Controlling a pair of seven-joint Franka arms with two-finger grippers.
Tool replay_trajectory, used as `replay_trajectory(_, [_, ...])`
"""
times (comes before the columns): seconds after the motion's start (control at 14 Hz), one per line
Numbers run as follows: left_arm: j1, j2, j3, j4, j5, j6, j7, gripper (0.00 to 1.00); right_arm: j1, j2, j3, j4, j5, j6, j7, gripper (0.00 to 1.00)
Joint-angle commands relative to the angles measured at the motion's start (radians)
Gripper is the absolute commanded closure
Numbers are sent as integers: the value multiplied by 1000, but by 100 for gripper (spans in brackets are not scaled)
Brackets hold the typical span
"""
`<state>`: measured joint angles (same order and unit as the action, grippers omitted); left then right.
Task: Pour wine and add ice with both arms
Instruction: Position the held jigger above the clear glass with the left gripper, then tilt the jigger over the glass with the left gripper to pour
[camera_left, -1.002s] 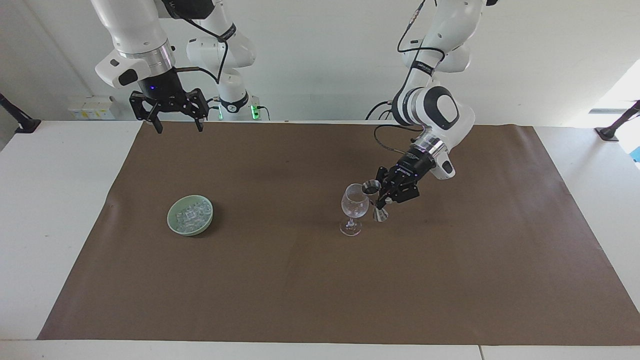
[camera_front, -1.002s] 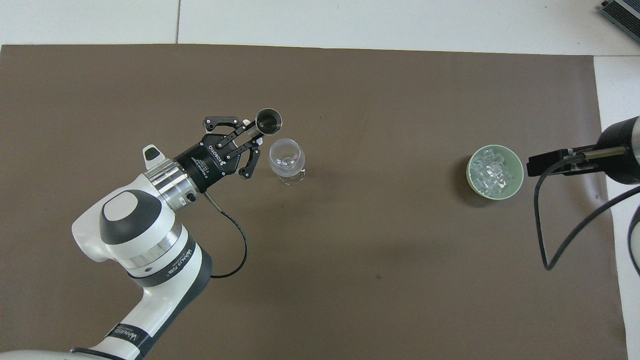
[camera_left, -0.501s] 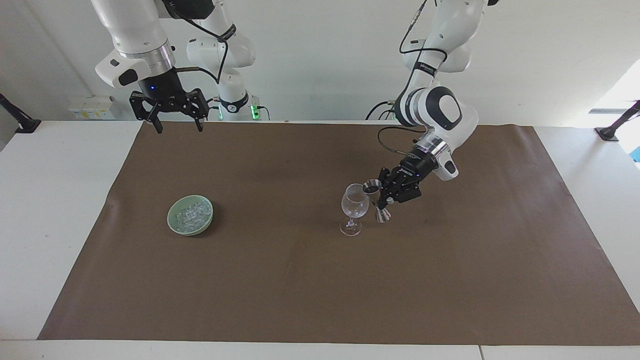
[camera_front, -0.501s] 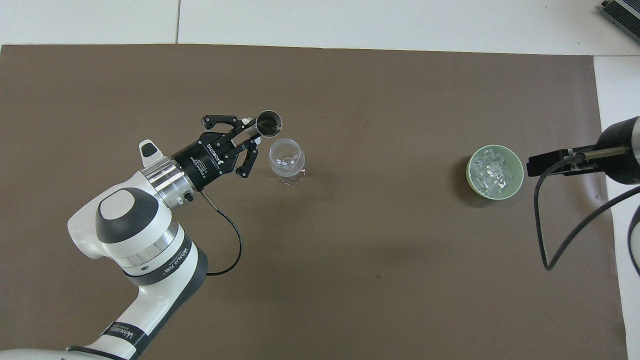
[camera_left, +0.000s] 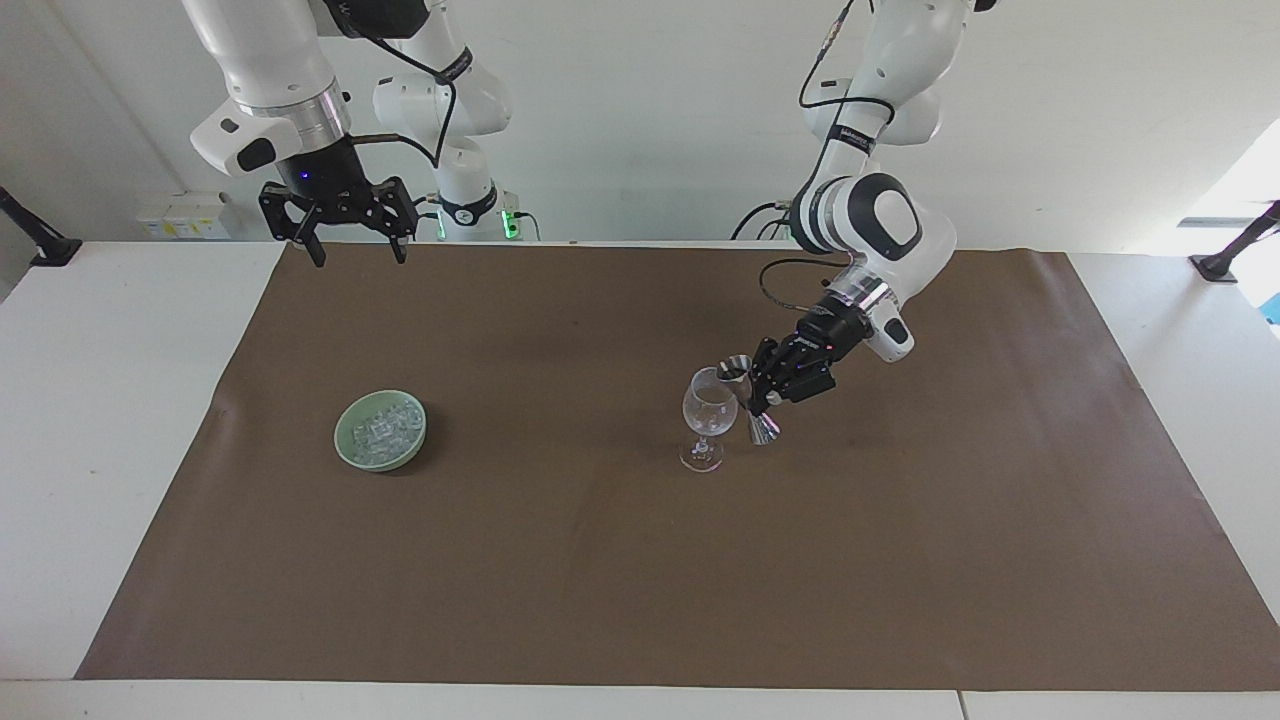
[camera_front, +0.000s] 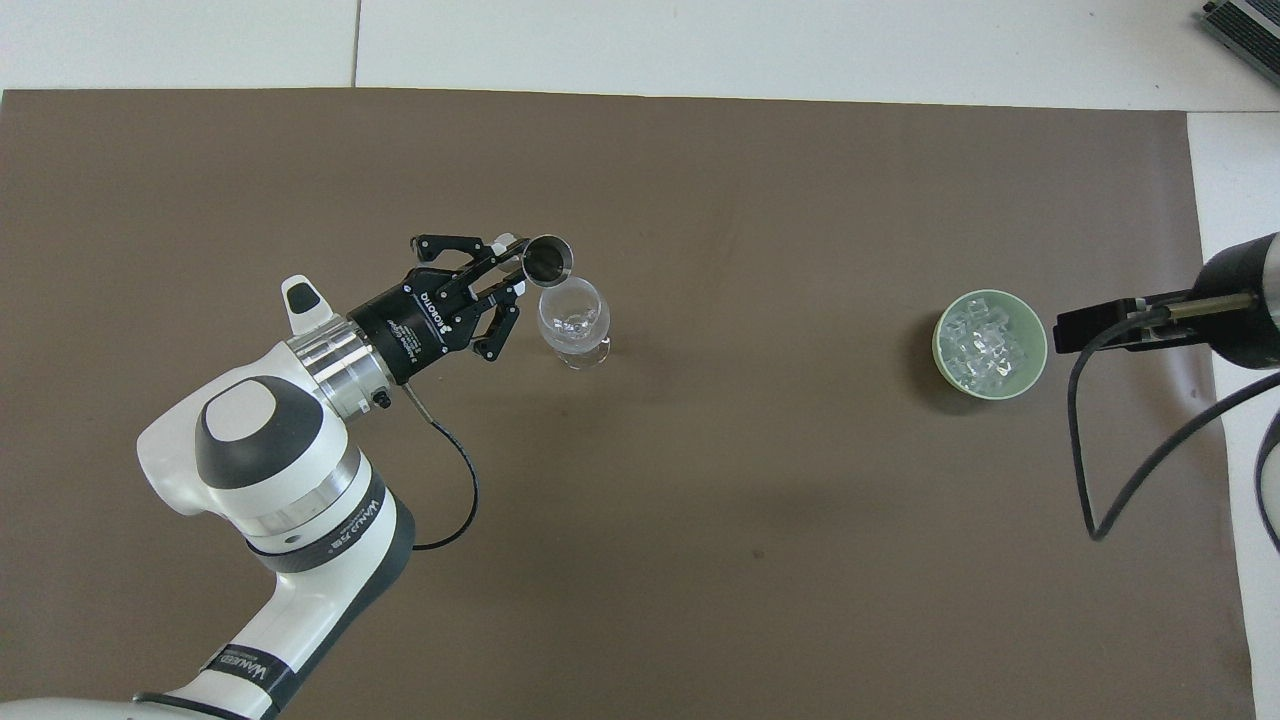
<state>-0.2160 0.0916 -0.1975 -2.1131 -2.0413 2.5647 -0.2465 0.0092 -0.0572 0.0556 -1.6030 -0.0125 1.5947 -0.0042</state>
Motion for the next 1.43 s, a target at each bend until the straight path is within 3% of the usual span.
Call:
replay_trajectory(0.0, [-2, -6, 4, -8, 12, -17, 36, 100, -9, -12, 3, -6, 23, -13, -23, 0])
replay_trajectory(1.36, [-13, 4, 4, 1, 141, 0, 309, 100, -9, -12, 3, -6, 23, -13, -23, 0])
